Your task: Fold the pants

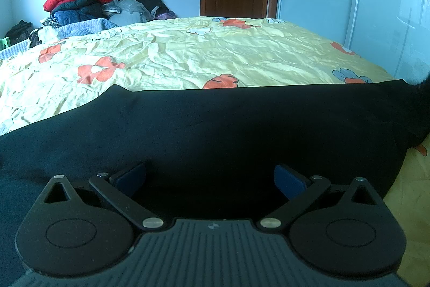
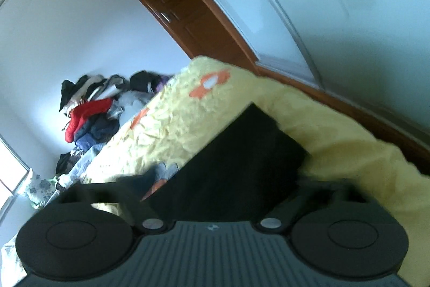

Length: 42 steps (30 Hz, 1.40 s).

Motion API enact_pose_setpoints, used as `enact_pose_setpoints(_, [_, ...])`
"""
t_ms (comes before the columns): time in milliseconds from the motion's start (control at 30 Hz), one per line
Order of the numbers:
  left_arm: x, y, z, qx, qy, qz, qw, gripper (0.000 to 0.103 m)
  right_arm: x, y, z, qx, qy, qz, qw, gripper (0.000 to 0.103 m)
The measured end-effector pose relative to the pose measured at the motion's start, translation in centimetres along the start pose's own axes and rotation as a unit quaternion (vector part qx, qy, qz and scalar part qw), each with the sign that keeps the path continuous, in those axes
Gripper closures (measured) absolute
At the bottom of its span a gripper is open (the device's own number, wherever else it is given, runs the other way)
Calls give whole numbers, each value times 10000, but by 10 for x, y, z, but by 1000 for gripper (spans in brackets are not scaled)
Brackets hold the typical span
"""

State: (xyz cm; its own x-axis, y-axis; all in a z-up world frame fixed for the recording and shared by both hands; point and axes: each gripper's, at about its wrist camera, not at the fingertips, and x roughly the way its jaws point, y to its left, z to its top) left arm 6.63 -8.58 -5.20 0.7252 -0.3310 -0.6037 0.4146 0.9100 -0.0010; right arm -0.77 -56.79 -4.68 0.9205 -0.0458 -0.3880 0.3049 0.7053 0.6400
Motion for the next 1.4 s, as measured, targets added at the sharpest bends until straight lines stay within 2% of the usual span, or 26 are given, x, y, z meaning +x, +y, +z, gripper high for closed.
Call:
enact_pose_setpoints(33, [0, 0, 0, 1, -1, 0, 10000, 0, 0, -4, -1, 121, 44, -117, 9998, 90])
enact_pose_setpoints(133, [0, 0, 0, 0, 0, 0, 10000, 0, -3, -13, -3, 377, -26, 28, 9993, 93])
enact_pose_setpoints(233, [0, 0, 0, -12, -4, -8, 10000, 0, -9, -4, -3, 352, -118, 182, 9991, 93])
enact_pose_setpoints(400, [0, 1, 0, -30, -11, -26, 10000, 0, -17, 9, 19, 1034, -475, 1279, 9852, 94])
enact_pose_setpoints(533, [0, 1, 0, -44, -13, -39, 10000, 0, -25, 29, 49, 848, -740, 1414, 9835, 94])
enact_pose_setpoints(633, [-1, 2, 0, -48, -18, -43, 10000, 0, -27, 40, 48, 711, -687, 1452, 9845, 94])
enact_pose_setpoints(767, [-8, 10, 2, -252, -153, -24, 9996, 1, -21, 71, 28, 184, -398, 1318, 9903, 94])
enact_pose_setpoints(900, [-25, 38, 12, -844, -430, 144, 9954, 1, -10, 124, 4, -303, 34, 1772, 9837, 94])
enact_pose_setpoints(1000, [-35, 61, 18, -1181, -556, 418, 9906, 1, 1, 168, -22, -626, 501, 2233, 9714, 94])
enact_pose_setpoints(1167, [-39, 91, 14, -1594, -507, 868, 9821, 1, 32, 219, -84, -824, 1460, 2733, 9472, 94])
enact_pose_setpoints(1300, [-44, 104, 10, -1788, -505, 925, 9782, 1, 52, 240, -134, -892, 2108, 2760, 9335, 94])
enact_pose_setpoints(1400, [-48, 106, 9, -1778, -544, 977, 9777, 1, 58, 253, -159, -1102, 2348, 2676, 9280, 94])
